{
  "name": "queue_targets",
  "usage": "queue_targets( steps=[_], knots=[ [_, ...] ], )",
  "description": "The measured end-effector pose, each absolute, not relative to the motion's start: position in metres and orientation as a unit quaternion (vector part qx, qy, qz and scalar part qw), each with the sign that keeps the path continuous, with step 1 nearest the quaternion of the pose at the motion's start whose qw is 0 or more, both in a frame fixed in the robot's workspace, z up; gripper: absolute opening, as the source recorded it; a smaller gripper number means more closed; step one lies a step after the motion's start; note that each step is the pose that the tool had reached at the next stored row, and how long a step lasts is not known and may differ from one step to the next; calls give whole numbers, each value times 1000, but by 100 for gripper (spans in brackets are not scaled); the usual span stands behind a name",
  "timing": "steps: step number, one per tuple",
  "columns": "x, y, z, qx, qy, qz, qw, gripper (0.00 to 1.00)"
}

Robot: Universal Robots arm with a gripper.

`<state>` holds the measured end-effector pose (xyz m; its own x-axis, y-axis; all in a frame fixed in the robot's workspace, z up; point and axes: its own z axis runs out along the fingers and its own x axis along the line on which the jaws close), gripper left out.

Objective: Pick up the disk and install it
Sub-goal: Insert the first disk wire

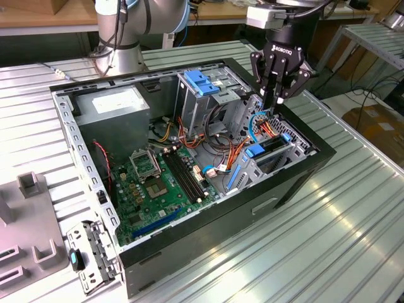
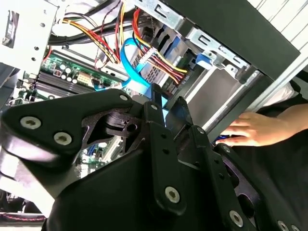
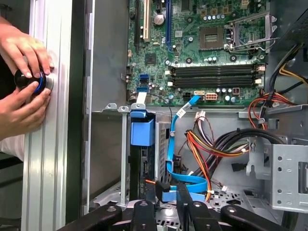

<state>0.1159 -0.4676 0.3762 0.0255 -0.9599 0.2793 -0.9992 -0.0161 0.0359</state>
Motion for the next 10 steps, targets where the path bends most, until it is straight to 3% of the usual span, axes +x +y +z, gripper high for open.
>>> queue_targets(
  steps=[7,9,10],
  knots=[
    [116,-468,374,706,-691,96,120,31],
    [116,-468,374,706,-691,97,121,13],
    [116,-468,374,706,-691,98,122,13]
  ],
)
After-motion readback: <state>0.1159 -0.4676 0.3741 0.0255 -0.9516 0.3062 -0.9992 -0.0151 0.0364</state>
